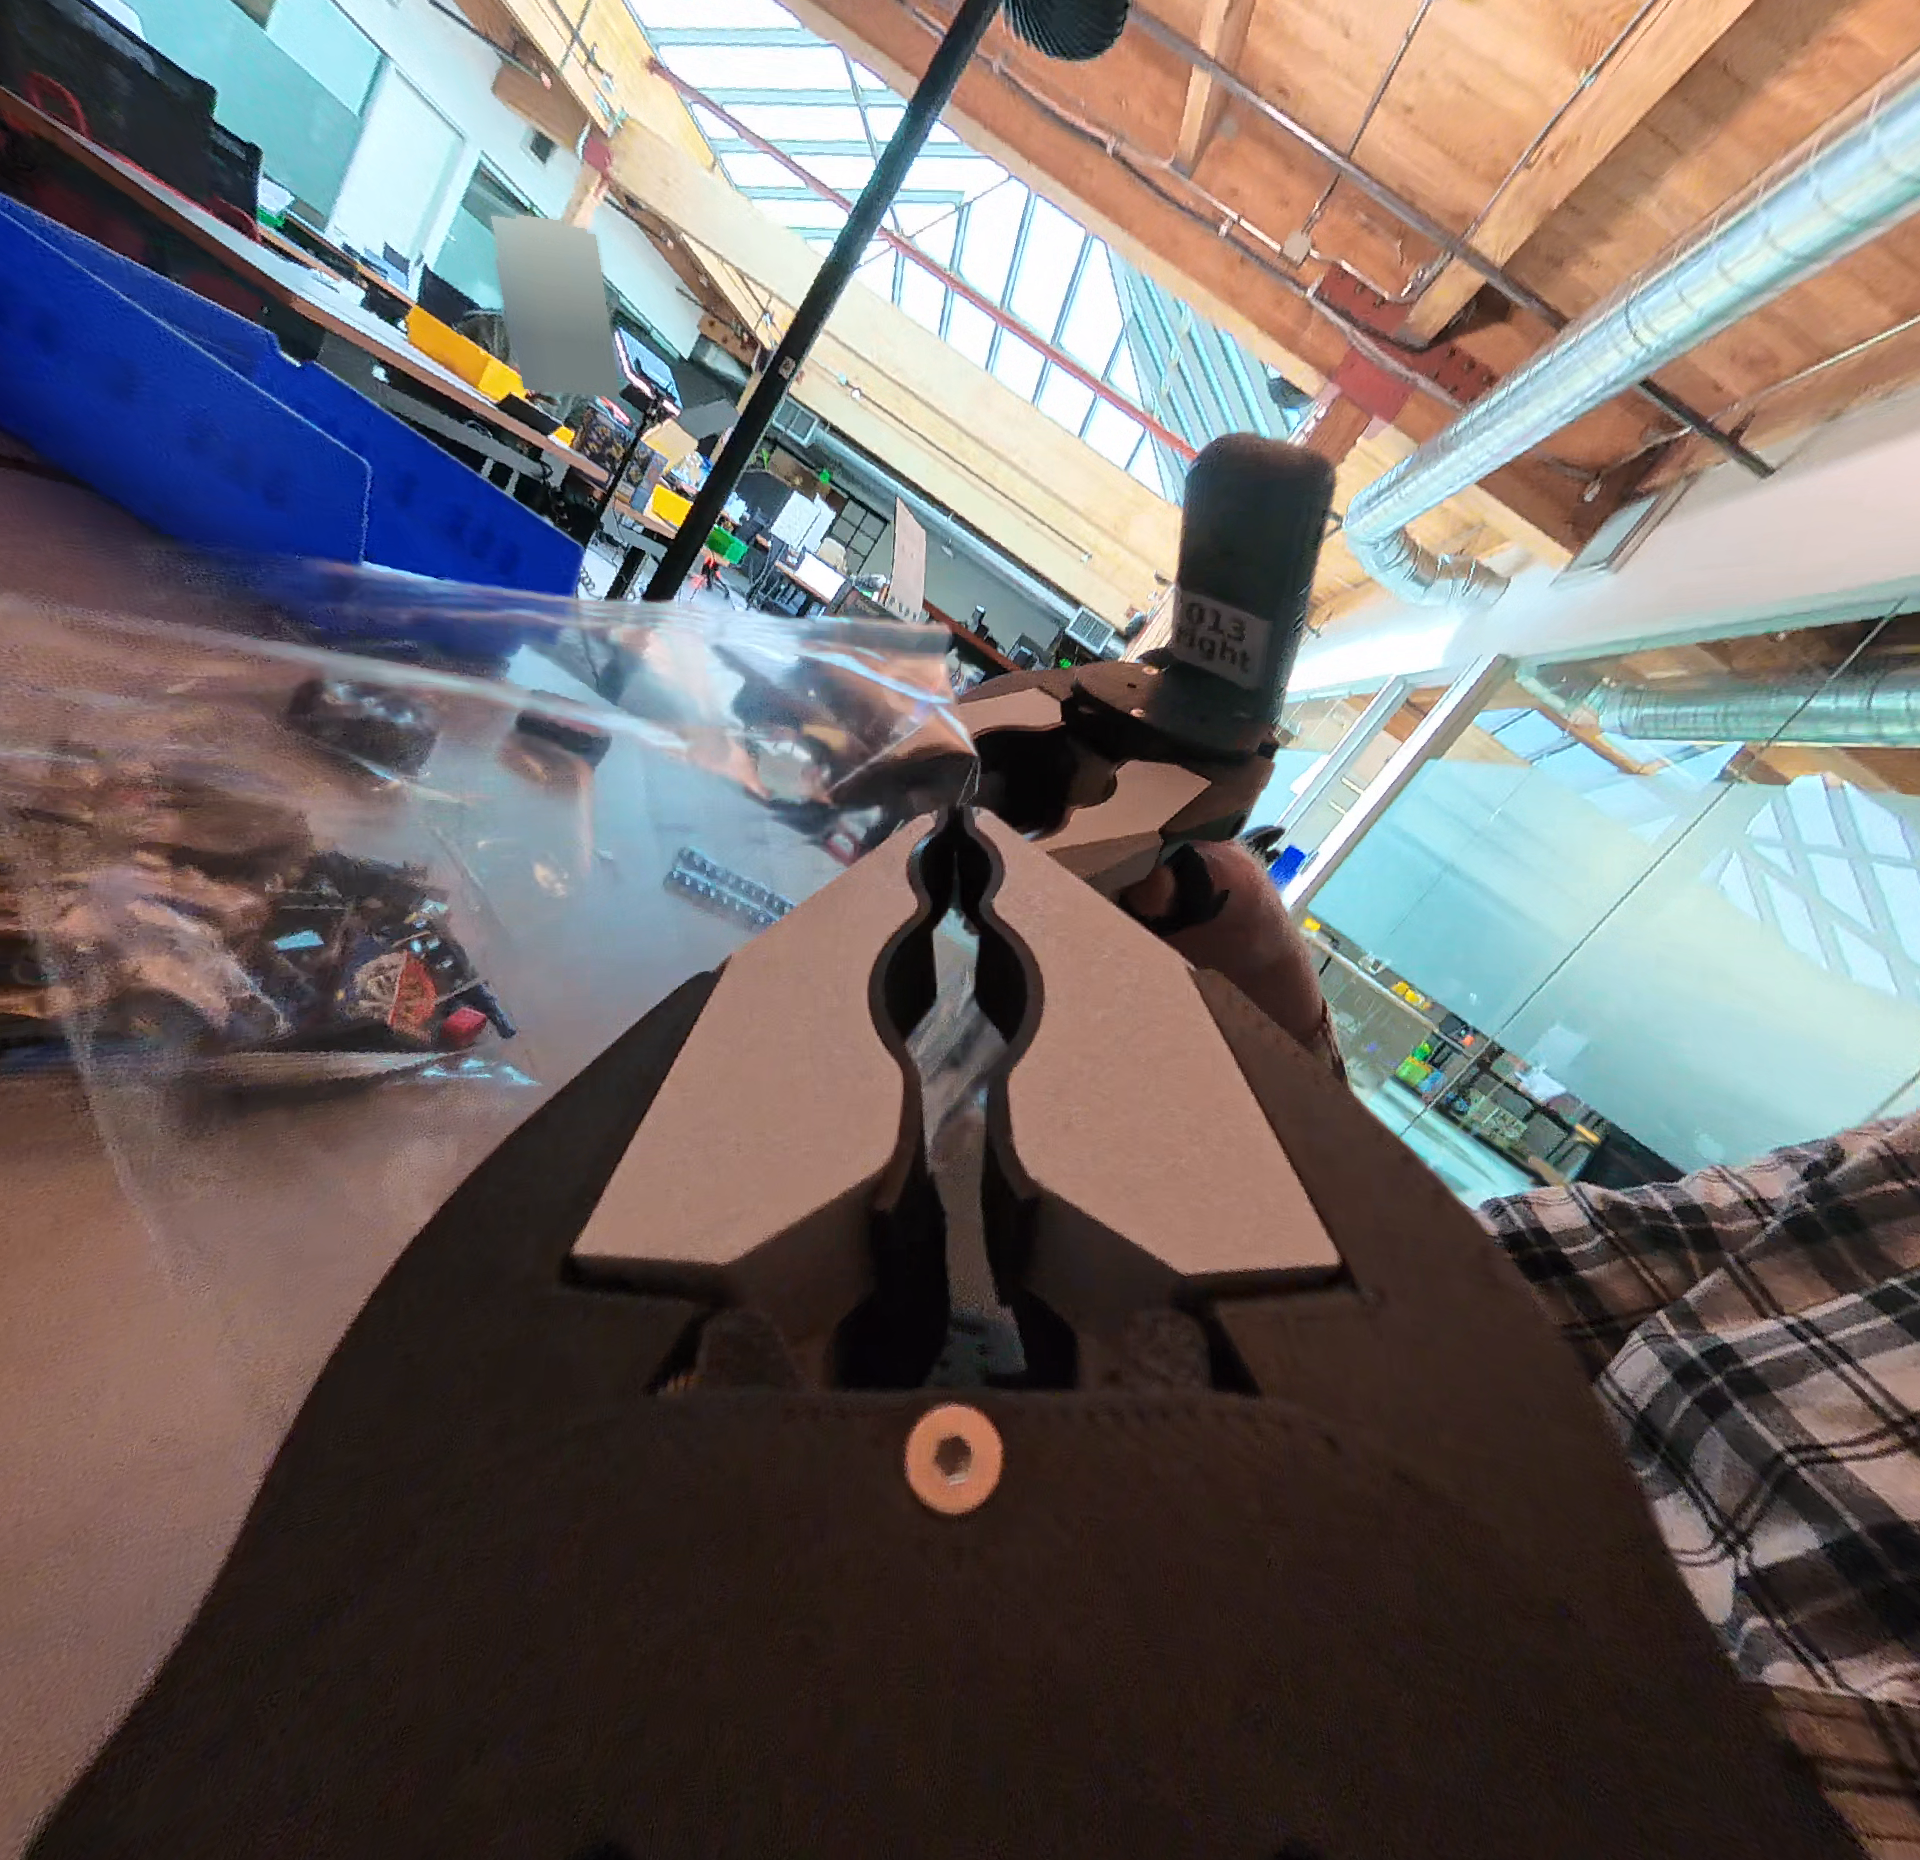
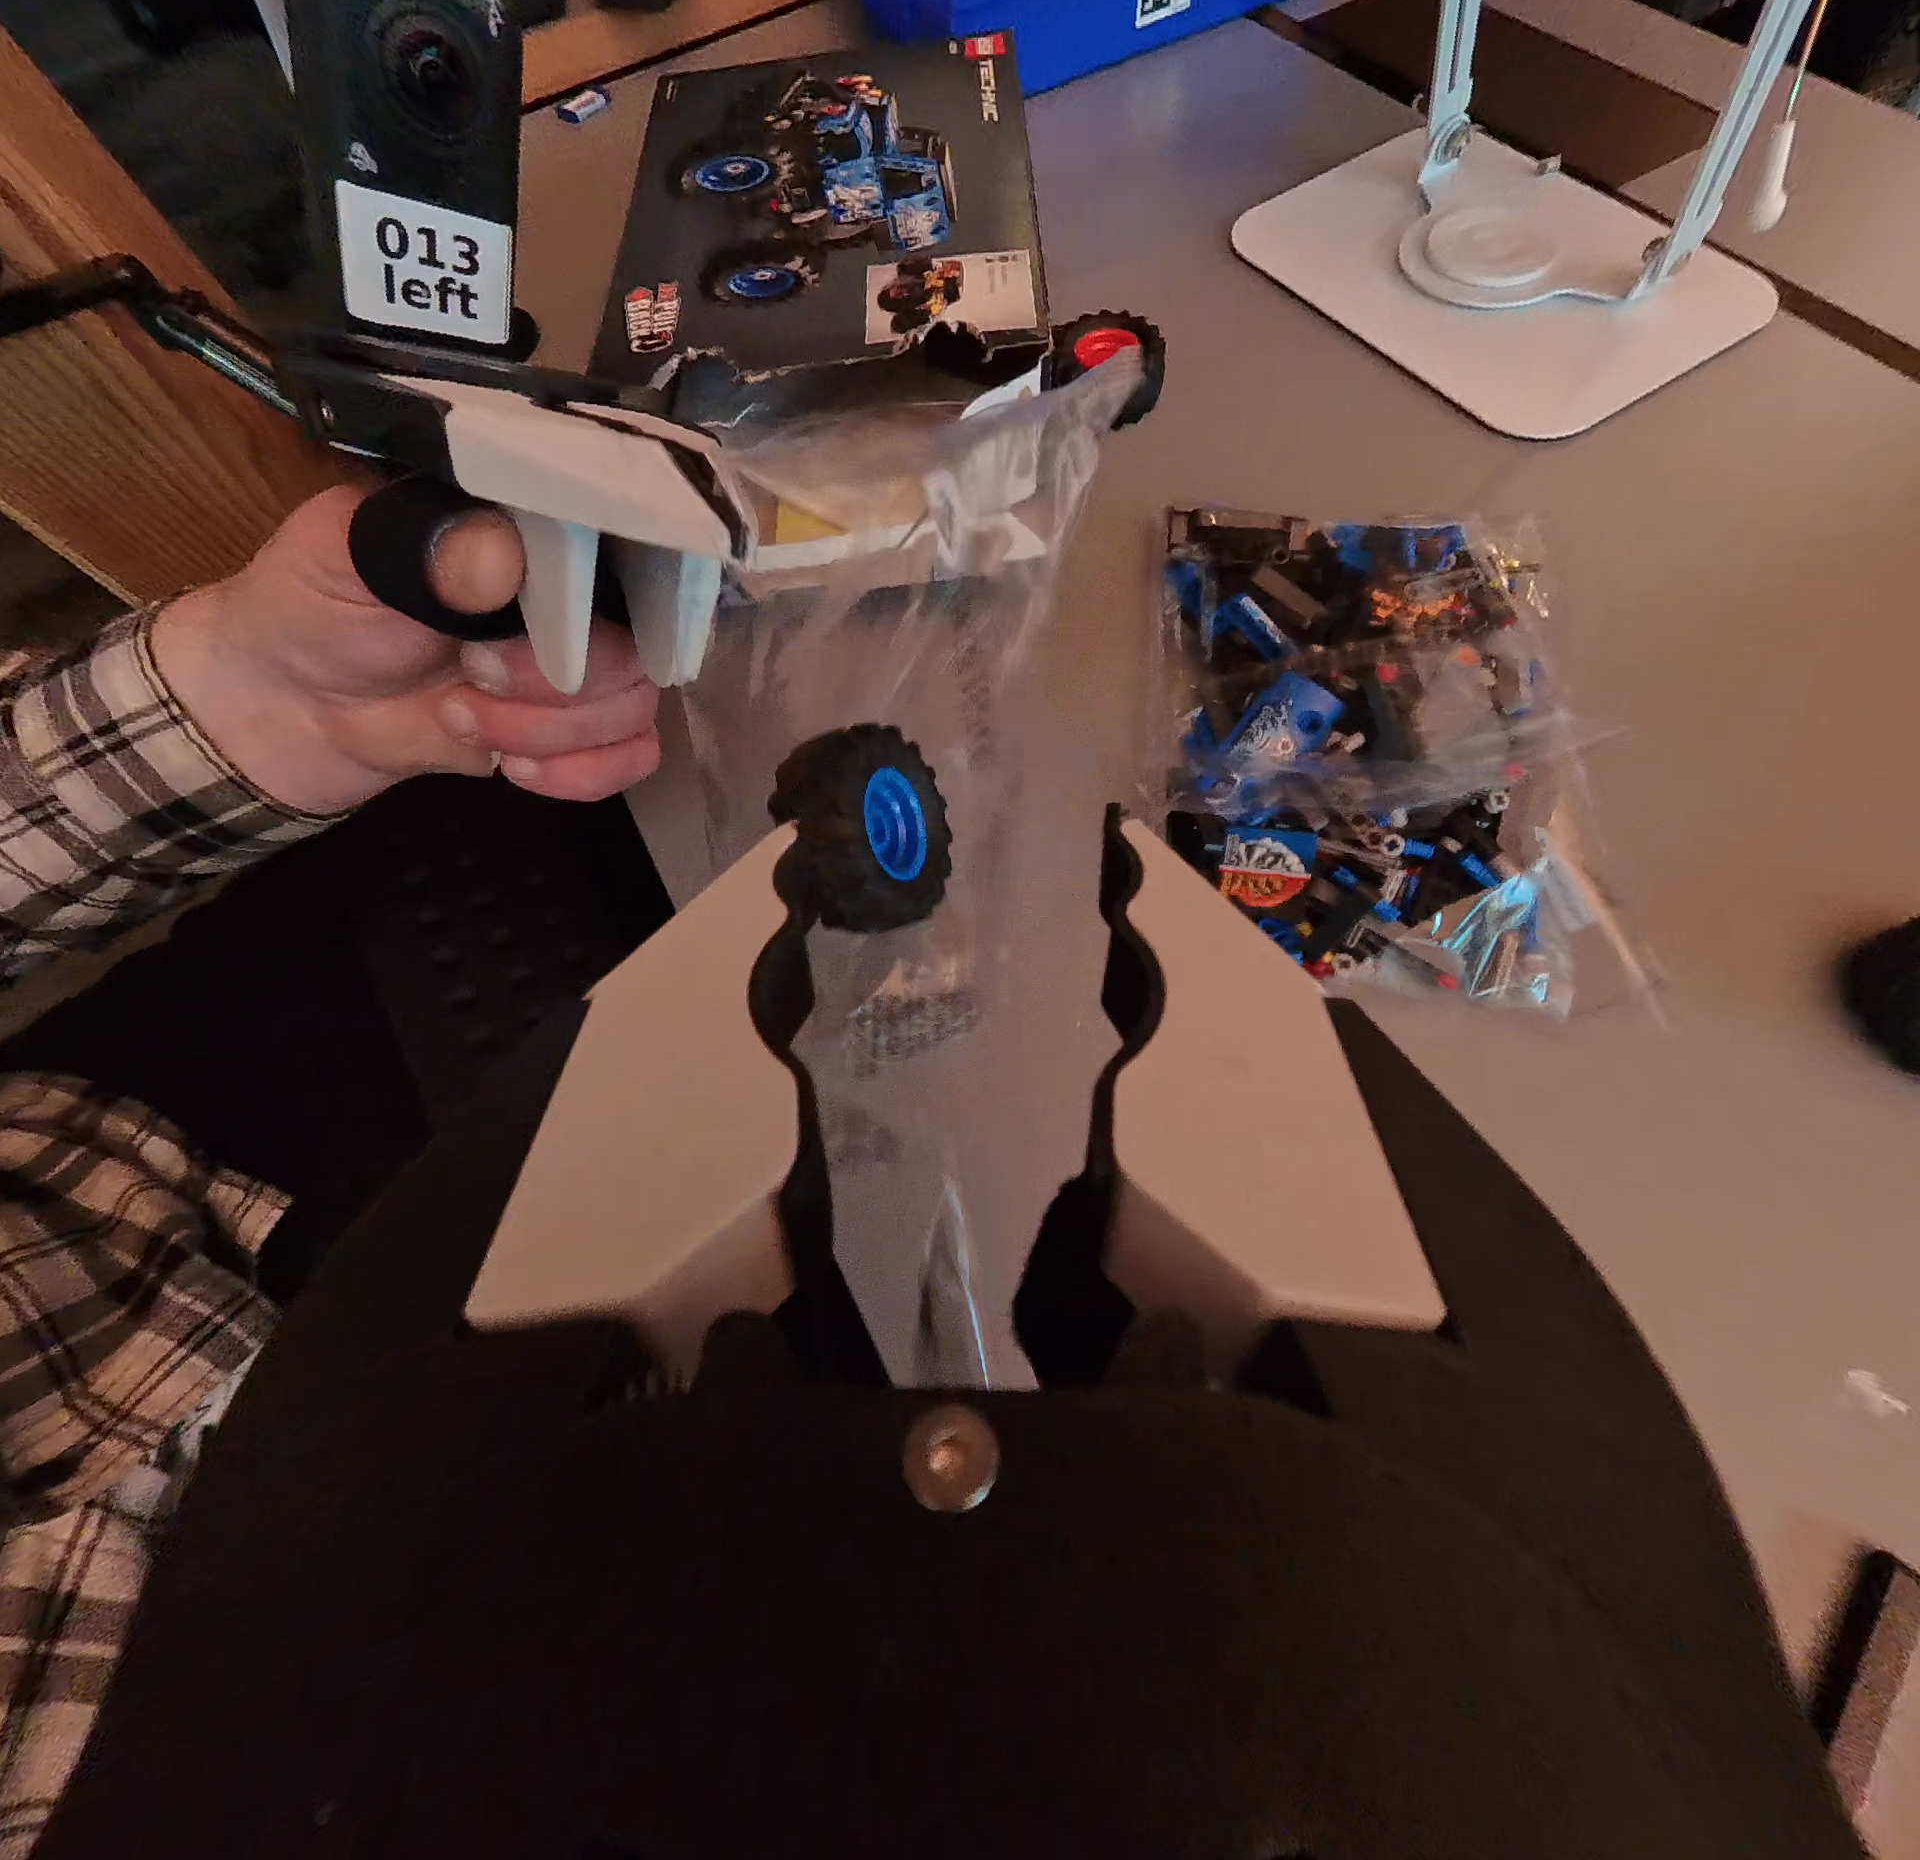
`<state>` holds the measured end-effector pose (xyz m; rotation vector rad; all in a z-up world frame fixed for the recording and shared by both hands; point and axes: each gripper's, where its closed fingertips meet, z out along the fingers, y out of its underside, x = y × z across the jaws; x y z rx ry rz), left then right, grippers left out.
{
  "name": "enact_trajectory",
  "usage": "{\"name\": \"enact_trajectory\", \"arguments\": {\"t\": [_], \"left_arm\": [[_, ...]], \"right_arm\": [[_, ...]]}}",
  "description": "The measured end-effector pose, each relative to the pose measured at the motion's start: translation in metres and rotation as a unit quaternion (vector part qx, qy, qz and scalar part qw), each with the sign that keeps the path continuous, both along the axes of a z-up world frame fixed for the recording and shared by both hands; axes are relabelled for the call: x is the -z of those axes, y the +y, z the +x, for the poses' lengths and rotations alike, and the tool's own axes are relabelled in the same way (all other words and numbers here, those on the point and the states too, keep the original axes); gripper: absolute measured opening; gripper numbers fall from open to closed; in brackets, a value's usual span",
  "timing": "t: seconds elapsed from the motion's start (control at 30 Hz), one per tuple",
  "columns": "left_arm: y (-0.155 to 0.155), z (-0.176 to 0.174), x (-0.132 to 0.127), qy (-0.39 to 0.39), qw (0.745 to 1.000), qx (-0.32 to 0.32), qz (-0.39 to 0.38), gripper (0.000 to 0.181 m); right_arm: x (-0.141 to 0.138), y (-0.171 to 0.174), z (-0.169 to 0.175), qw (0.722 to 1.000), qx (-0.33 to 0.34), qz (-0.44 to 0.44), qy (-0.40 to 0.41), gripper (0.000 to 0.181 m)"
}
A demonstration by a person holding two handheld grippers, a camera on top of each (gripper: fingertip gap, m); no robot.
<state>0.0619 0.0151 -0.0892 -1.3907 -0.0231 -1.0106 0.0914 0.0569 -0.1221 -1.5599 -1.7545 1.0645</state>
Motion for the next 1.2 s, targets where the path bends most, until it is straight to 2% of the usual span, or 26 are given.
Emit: {"name": "enact_trajectory", "arguments": {"t": [0.13, 0.23, 0.4, 0.43, 0.47, 0.5, 0.57, 0.6, 0.73, 0.83, 0.97, 1.03, 1.13, 1.2], "left_arm": [[-0.005, -0.002, -0.002, -0.020, 1.000, -0.004, 0.013, 0.000], [-0.005, -0.001, -0.001, -0.020, 1.000, -0.015, 0.016, 0.000], [-0.006, 0.007, -0.002, -0.007, 1.000, -0.022, 0.015, 0.000], [-0.006, 0.010, -0.003, -0.005, 1.000, -0.020, 0.015, 0.000], [-0.005, 0.013, -0.003, -0.004, 1.000, -0.019, 0.016, 0.000], [-0.005, 0.015, -0.003, -0.002, 1.000, -0.021, 0.017, 0.000], [-0.006, 0.016, -0.004, -0.003, 1.000, -0.023, 0.019, 0.000], [-0.007, 0.015, -0.006, -0.006, 0.999, -0.024, 0.022, 0.000], [-0.011, 0.011, -0.009, -0.011, 0.999, -0.034, 0.028, 0.000], [-0.012, 0.009, -0.011, -0.011, 0.998, -0.049, 0.032, 0.000], [-0.013, 0.009, -0.013, -0.009, 0.997, -0.067, 0.038, 0.000], [-0.014, 0.011, -0.013, -0.010, 0.997, -0.070, 0.041, 0.000], [-0.016, 0.014, -0.013, -0.022, 0.997, -0.059, 0.044, 0.000], [-0.018, 0.013, -0.013, -0.019, 0.997, -0.062, 0.045, 0.000]], "right_arm": [[0.012, 0.000, 0.005, 1.000, 0.015, 0.010, -0.016, 0.062], [0.032, -0.023, 0.005, 0.998, -0.023, -0.030, -0.048, 0.071], [0.033, -0.053, 0.003, 0.995, -0.029, -0.089, -0.014, 0.072], [0.037, -0.055, 0.001, 0.996, -0.022, -0.084, -0.019, 0.067], [0.040, -0.053, -0.002, 0.997, -0.009, -0.077, -0.016, 0.056], [0.041, -0.049, -0.003, 0.997, 0.002, -0.076, -0.010, 0.038], [0.039, -0.046, -0.001, 0.996, 0.002, -0.092, 0.000, 0.018], [0.037, -0.042, 0.000, 0.996, 0.005, -0.092, 0.010, 0.000], [0.035, -0.036, 0.004, 0.997, 0.009, -0.072, 0.011, 0.000], [0.032, -0.042, 0.008, 0.998, -0.003, -0.070, 0.005, 0.030], [0.042, -0.060, 0.013, 0.997, -0.012, -0.071, -0.013, 0.049], [0.049, -0.069, 0.012, 0.996, -0.013, -0.088, -0.015, 0.050], [0.058, -0.066, 0.012, 0.996, 0.006, -0.083, -0.017, 0.020], [0.056, -0.067, 0.013, 0.994, -0.004, -0.109, -0.006, 0.001]]}}
